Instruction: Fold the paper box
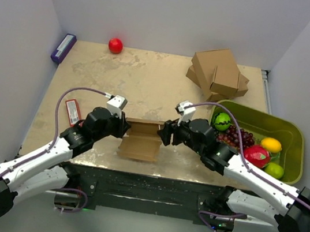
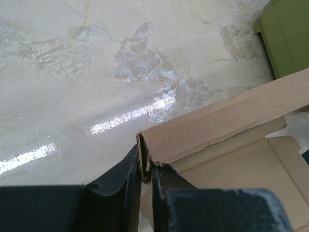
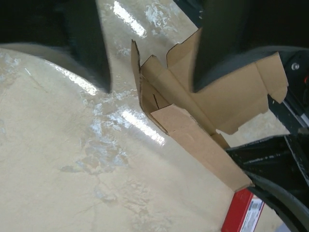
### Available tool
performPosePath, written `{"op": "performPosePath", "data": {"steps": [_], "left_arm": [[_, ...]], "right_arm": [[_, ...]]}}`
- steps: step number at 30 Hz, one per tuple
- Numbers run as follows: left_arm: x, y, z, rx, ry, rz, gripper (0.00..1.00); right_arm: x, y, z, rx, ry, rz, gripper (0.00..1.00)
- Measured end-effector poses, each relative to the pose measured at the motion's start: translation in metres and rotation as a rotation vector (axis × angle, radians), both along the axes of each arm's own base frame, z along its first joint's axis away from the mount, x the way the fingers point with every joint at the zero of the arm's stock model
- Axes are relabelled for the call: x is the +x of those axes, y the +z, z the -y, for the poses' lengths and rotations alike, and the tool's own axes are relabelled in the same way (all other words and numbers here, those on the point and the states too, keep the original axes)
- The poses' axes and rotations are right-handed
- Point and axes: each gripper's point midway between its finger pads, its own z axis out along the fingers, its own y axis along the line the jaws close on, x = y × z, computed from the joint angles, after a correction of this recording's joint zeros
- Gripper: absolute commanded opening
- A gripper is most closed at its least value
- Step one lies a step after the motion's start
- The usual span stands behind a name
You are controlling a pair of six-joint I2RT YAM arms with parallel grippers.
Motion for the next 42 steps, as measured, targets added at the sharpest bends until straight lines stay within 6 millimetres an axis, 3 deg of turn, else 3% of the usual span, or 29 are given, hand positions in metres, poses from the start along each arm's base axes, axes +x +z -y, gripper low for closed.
{"op": "performPosePath", "data": {"steps": [2, 3, 6, 9, 28, 42], "left_arm": [[-0.001, 0.003, -0.001, -0.006, -0.002, 0.002, 0.00], [-0.002, 0.004, -0.001, -0.008, -0.003, 0.003, 0.00], [-0.002, 0.004, -0.003, -0.004, 0.005, 0.003, 0.00], [-0.001, 0.002, -0.009, 0.011, 0.028, 0.003, 0.00], [0.005, 0.004, -0.022, 0.097, 0.111, -0.009, 0.00], [0.007, 0.006, -0.012, 0.269, 0.189, -0.014, 0.00]], "right_arm": [[-0.003, -0.006, -0.005, -0.021, 0.026, -0.003, 0.44], [-0.005, -0.009, -0.007, -0.030, 0.036, -0.006, 0.30], [-0.010, -0.017, -0.013, -0.060, 0.053, -0.005, 0.12], [-0.013, -0.022, -0.016, -0.086, 0.038, 0.003, 0.01], [-0.009, -0.022, -0.020, -0.074, -0.076, 0.002, 0.00], [-0.002, -0.027, -0.009, -0.099, -0.151, 0.003, 0.00]]}}
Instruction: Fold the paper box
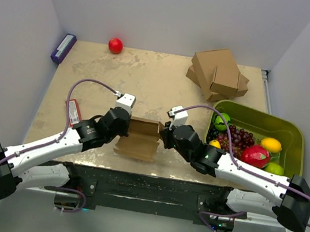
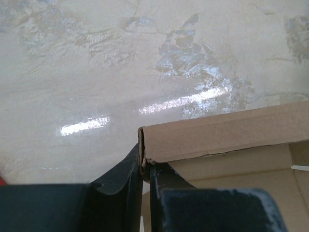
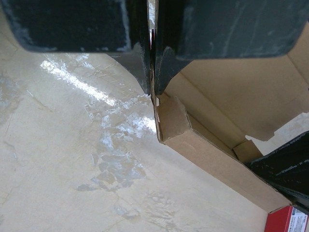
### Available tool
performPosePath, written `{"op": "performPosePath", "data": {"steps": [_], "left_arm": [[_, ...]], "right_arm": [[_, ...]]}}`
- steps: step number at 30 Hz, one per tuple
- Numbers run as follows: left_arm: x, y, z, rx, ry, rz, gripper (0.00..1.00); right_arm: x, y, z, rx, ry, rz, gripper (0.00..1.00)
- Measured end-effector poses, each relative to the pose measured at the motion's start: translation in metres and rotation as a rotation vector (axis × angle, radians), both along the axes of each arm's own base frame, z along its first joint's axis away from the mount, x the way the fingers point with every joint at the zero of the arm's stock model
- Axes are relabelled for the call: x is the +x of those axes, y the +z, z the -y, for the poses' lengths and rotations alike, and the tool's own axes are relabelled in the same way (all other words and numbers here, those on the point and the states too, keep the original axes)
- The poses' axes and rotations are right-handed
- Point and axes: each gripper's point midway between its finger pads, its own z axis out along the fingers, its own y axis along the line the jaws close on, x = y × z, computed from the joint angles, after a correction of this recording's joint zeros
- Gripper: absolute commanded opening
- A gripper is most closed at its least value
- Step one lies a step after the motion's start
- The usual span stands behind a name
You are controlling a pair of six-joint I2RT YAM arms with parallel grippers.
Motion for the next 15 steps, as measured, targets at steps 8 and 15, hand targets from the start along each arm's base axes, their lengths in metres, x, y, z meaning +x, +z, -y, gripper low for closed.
{"op": "performPosePath", "data": {"steps": [8, 15], "left_arm": [[0.000, 0.003, -0.002, 0.005, 0.030, 0.001, 0.00], [0.000, 0.000, -0.020, 0.038, 0.066, 0.039, 0.00]], "right_arm": [[0.000, 0.002, -0.001, 0.008, 0.001, 0.004, 0.05], [0.003, 0.000, 0.004, 0.014, -0.039, -0.013, 0.77]]}}
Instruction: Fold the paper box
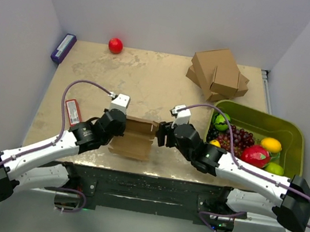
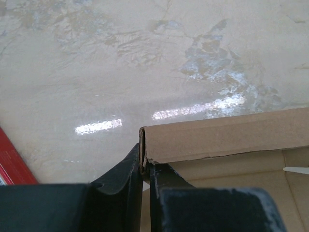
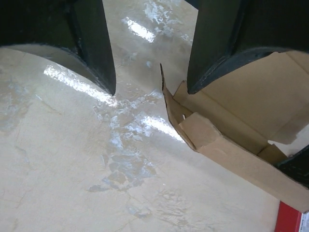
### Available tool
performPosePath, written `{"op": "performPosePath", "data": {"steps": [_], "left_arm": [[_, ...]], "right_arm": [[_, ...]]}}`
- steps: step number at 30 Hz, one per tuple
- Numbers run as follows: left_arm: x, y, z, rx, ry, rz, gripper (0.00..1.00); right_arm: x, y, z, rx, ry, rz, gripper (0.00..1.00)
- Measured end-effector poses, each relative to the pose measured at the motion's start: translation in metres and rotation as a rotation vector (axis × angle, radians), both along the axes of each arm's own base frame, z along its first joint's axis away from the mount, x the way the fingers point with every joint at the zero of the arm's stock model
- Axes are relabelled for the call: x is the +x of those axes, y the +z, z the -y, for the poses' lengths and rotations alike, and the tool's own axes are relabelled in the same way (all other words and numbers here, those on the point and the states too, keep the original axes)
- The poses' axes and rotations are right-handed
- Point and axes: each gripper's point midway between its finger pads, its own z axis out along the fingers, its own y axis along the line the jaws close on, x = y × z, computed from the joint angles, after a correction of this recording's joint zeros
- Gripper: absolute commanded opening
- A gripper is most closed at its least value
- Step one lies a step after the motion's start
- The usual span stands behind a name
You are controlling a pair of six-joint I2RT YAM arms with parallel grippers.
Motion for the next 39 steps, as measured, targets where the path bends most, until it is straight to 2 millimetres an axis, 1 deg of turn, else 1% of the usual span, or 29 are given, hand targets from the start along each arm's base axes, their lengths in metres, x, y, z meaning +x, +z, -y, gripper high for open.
{"op": "performPosePath", "data": {"steps": [1, 4, 7, 8, 10, 11, 13, 15, 18, 22, 24, 32, 35, 39], "left_arm": [[0.001, -0.002, -0.002, 0.010, 0.005, 0.003, 0.00], [0.004, -0.003, -0.006, 0.036, 0.004, 0.022, 0.00], [0.009, 0.003, -0.004, 0.022, 0.001, 0.053, 0.00], [0.011, 0.006, -0.003, 0.010, 0.002, 0.066, 0.00], [0.013, 0.009, -0.002, 0.000, 0.001, 0.080, 0.00], [0.013, 0.009, -0.001, -0.002, 0.001, 0.082, 0.00], [0.014, 0.009, 0.000, -0.005, 0.001, 0.084, 0.00], [0.014, 0.005, 0.000, -0.004, 0.002, 0.083, 0.00], [0.011, -0.004, -0.003, 0.010, 0.004, 0.069, 0.00], [0.010, -0.010, -0.007, 0.024, 0.009, 0.061, 0.00], [0.010, -0.010, -0.007, 0.024, 0.012, 0.064, 0.00], [0.010, -0.008, -0.008, 0.021, 0.017, 0.072, 0.00], [0.010, -0.008, -0.009, 0.020, 0.017, 0.073, 0.00], [0.010, -0.007, -0.009, 0.018, 0.019, 0.076, 0.00]], "right_arm": [[0.001, 0.001, 0.001, 0.001, -0.011, -0.004, 0.80], [0.003, 0.012, 0.002, 0.030, -0.034, -0.020, 0.81], [0.008, 0.034, 0.001, 0.114, -0.059, -0.038, 0.81], [0.010, 0.043, 0.000, 0.150, -0.064, -0.046, 0.80], [0.012, 0.059, -0.004, 0.239, -0.072, -0.074, 0.73], [0.012, 0.061, -0.005, 0.257, -0.072, -0.083, 0.68], [0.008, 0.067, -0.013, 0.324, -0.056, -0.127, 0.68], [0.004, 0.069, -0.021, 0.376, -0.037, -0.174, 0.66], [-0.001, 0.067, -0.037, 0.445, -0.006, -0.257, 0.64], [-0.002, 0.055, -0.049, 0.472, -0.005, -0.334, 0.61], [-0.001, 0.047, -0.052, 0.468, -0.014, -0.355, 0.59], [0.008, 0.025, -0.059, 0.435, -0.041, -0.391, 0.58], [0.010, 0.022, -0.061, 0.434, -0.044, -0.394, 0.58], [0.013, 0.026, -0.062, 0.455, -0.047, -0.383, 0.57]]}}
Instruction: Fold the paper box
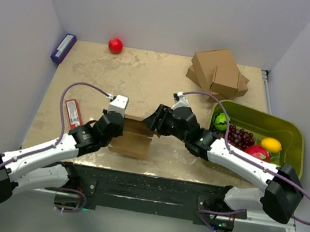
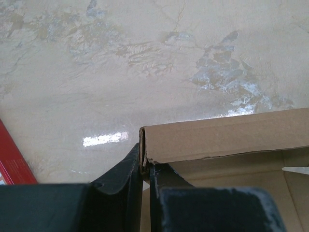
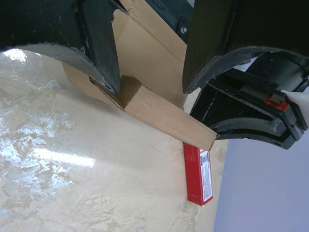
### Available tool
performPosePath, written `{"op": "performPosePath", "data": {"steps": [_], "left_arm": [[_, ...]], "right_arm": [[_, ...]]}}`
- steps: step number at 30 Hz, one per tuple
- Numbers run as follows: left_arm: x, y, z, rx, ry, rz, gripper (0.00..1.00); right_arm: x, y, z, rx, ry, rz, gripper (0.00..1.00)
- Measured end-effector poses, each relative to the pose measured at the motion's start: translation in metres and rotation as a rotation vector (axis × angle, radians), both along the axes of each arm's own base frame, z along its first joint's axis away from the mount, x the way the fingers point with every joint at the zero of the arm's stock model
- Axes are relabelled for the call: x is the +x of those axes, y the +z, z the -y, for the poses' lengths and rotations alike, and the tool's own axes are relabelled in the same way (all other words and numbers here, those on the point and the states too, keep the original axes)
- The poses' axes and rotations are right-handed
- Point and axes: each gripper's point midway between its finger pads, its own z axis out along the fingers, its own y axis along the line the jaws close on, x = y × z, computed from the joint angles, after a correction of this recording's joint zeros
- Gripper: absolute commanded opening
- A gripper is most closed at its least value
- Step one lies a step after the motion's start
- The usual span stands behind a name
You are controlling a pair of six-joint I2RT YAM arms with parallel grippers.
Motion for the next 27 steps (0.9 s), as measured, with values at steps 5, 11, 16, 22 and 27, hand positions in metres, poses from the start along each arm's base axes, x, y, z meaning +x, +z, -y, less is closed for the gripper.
{"op": "performPosePath", "data": {"steps": [5, 11, 16, 22, 27], "left_arm": [[0.000, 0.001, -0.001, -0.001, 0.003, 0.004, 0.00], [0.000, 0.006, -0.001, -0.013, 0.004, 0.016, 0.00], [0.000, 0.006, -0.001, -0.013, 0.005, 0.017, 0.00], [0.000, 0.006, -0.002, -0.012, 0.005, 0.017, 0.00], [0.000, 0.006, -0.003, -0.009, 0.010, 0.019, 0.00]], "right_arm": [[0.005, 0.007, 0.004, 0.010, -0.026, 0.020, 0.56], [0.012, 0.018, 0.008, 0.049, -0.051, 0.037, 0.54], [0.014, 0.019, 0.003, 0.080, -0.048, 0.021, 0.53], [0.011, 0.021, -0.002, 0.109, -0.031, -0.001, 0.53], [0.010, 0.020, -0.002, 0.117, -0.033, -0.011, 0.53]]}}
